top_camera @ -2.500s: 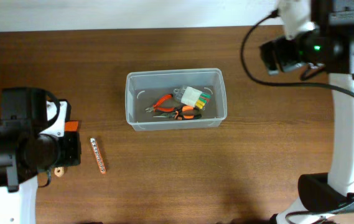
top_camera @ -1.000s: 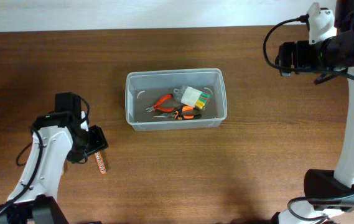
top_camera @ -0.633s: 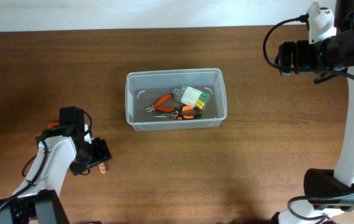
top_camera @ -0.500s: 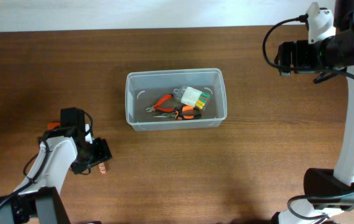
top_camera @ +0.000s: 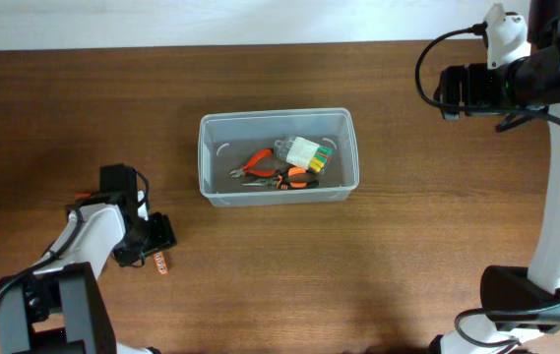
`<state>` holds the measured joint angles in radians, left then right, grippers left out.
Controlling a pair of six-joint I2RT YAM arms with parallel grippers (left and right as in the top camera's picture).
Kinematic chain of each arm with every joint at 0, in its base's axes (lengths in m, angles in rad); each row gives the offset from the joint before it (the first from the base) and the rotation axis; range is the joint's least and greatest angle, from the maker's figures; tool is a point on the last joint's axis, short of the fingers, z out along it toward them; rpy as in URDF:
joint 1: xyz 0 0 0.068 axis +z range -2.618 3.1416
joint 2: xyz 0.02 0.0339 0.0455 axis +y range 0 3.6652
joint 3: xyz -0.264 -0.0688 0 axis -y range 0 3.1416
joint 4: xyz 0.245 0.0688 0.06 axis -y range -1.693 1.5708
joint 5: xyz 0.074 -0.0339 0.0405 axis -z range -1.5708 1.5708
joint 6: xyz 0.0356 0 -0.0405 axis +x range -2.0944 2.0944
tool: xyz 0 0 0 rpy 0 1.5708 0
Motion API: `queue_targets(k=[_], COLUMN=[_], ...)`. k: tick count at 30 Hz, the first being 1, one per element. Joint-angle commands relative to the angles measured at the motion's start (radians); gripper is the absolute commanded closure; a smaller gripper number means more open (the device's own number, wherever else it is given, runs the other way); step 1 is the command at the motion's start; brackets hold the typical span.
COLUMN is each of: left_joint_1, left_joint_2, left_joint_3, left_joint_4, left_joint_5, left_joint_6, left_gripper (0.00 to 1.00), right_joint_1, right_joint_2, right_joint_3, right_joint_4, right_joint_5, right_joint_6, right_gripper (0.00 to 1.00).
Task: Pack container
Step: 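Lower the left gripper onto the orange socket rail and grasp it, then lift the socket rail with the left gripper and lower it into the container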
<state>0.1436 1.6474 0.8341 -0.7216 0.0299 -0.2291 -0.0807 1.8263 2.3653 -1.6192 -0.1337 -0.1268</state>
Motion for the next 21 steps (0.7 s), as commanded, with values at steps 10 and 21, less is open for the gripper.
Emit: queue_targets(k=[10,21], left_joint_1=[0.003,0.003], left_joint_2=[0.077,0.076], left_joint_3=[-0.035,-0.028], left_joint_4=[0.025,0.021], left_joint_5=[0.088,0.088], left_joint_6=[0.014,0.013], left_gripper=[0.77,0.98], right_joint_1=[0.005,0.003], right_joint_2=[0.011,0.011], right_joint_3=[-0.006,-0.006], right_joint_4=[0.003,0.003], right_joint_5=[-0.014,-0.013], right_joint_6=[0.009,0.008], right_gripper=[0.01,0.01])
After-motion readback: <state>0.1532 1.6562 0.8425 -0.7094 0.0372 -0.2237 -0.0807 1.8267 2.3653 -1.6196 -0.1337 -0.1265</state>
